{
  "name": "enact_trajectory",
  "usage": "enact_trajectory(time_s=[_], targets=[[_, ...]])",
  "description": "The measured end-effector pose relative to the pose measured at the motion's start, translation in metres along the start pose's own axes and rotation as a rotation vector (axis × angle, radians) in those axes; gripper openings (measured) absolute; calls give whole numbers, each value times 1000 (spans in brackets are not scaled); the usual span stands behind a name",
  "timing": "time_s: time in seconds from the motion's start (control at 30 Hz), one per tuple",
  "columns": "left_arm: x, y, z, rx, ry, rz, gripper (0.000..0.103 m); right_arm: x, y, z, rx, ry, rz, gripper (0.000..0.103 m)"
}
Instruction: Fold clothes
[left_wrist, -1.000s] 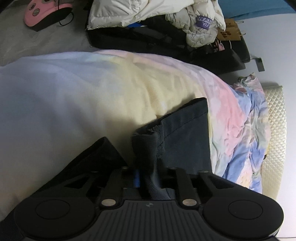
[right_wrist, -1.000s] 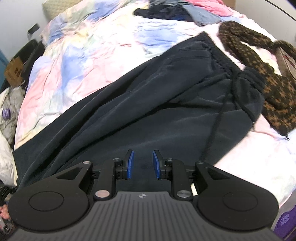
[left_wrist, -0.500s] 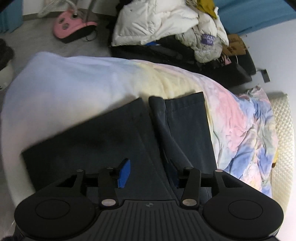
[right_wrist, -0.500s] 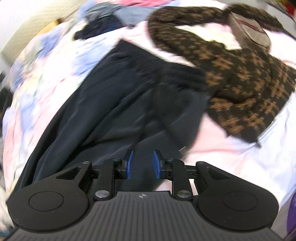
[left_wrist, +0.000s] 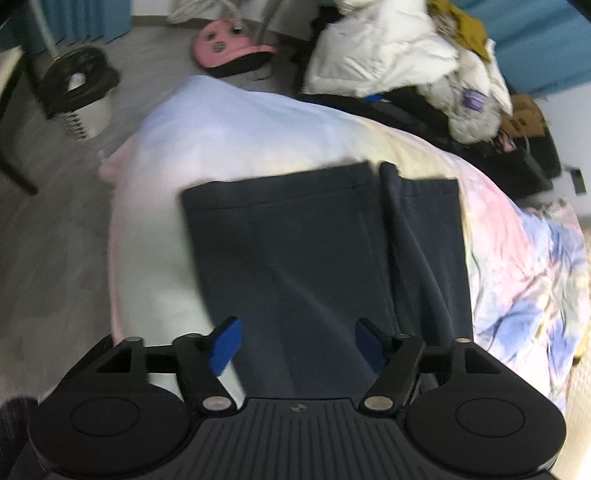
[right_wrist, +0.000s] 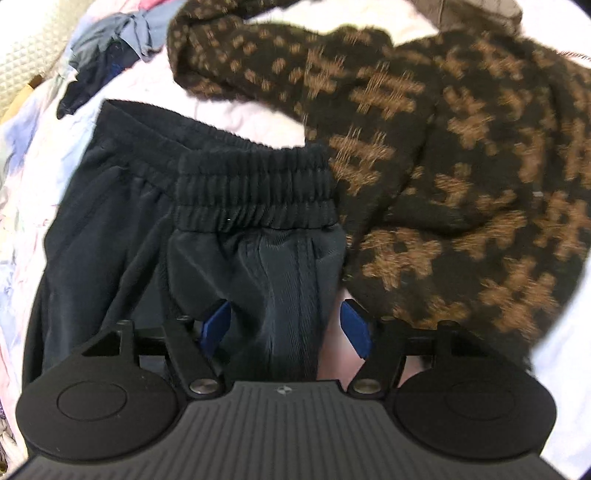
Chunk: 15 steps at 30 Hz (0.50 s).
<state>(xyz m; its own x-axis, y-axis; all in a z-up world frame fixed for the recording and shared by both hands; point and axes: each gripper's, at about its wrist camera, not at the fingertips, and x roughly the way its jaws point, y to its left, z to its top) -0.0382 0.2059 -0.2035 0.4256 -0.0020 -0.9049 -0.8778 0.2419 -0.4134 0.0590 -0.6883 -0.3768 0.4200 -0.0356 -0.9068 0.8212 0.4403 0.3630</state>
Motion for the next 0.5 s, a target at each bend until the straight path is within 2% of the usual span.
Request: enact_trajectory(time_s=[0.1,0.2,0.27,0.3,0.47,0.5], targets=[[-8,9,2,-35,-11,2,81,13,2,3,25,7,5,53],[-8,20,3,-89,-7,4,81,17,4,6,46,11,19,32],[-2,33,2,-161,10,-15,80,9,5,8,48,-3,27,17],[2,38,2,-190,14,-20,80,4,6,9,50,-14,33,13],[32,52,4,-249,42,-21,76,-26,10,4,38,-66,15,10],[40,56,7,-269,45,-18,72,-32,11,2,35,-76,11,10]])
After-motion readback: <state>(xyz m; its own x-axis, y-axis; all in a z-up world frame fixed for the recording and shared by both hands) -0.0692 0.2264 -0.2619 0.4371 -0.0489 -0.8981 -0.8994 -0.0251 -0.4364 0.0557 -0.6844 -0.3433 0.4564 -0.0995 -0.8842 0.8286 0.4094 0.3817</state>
